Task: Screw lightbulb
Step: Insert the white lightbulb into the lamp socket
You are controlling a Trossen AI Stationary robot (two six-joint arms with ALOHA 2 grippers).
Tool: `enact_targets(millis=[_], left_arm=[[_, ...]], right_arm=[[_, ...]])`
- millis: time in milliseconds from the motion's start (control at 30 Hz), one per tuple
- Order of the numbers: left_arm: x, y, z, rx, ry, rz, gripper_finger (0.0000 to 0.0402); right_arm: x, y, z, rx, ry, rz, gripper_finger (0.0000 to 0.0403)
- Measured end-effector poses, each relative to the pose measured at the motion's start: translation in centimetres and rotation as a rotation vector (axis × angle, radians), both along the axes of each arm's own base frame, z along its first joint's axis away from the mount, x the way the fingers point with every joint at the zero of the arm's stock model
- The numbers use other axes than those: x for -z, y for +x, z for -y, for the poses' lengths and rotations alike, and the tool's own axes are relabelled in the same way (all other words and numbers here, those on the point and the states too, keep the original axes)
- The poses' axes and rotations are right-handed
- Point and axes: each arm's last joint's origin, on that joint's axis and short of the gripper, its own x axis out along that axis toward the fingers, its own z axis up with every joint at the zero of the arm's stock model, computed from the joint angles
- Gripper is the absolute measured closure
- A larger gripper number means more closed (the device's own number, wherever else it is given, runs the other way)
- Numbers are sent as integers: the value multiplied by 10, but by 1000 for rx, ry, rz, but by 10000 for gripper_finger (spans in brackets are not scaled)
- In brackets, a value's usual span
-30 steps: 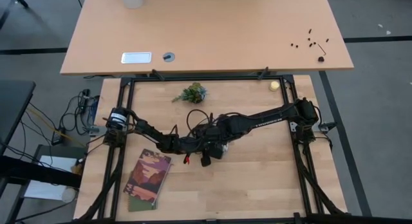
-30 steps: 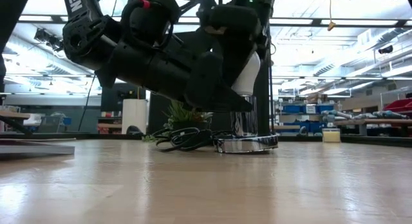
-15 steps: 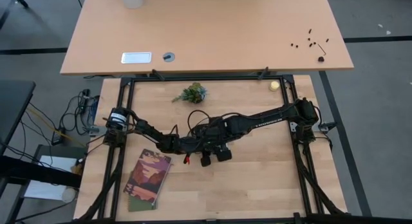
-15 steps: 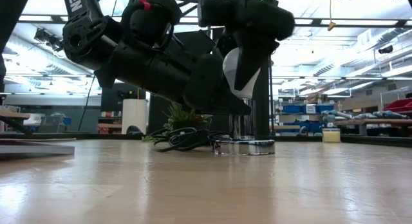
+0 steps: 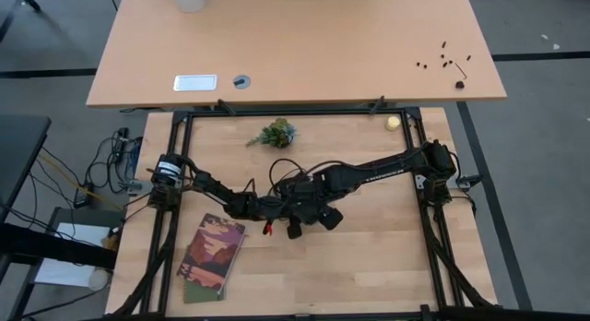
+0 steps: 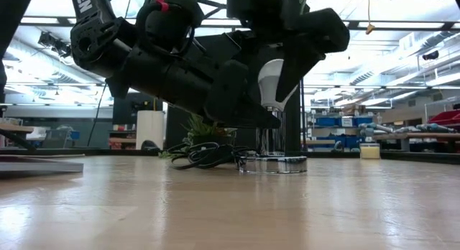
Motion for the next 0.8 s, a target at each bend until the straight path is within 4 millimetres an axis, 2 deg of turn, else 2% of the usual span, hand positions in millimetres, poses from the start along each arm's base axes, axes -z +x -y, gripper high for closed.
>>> enact_targets(millis=[367, 500, 800], left_arm=[[0, 0, 0, 4, 3, -4, 208], [0, 0, 0, 4, 2, -5, 208], [1, 0, 1, 22, -2, -10, 208]], right_arm=[[-1, -1, -3, 14, 23, 0, 79], [-5, -2, -5, 3, 17, 10, 68], [-31, -8, 1, 56, -44, -49, 45]])
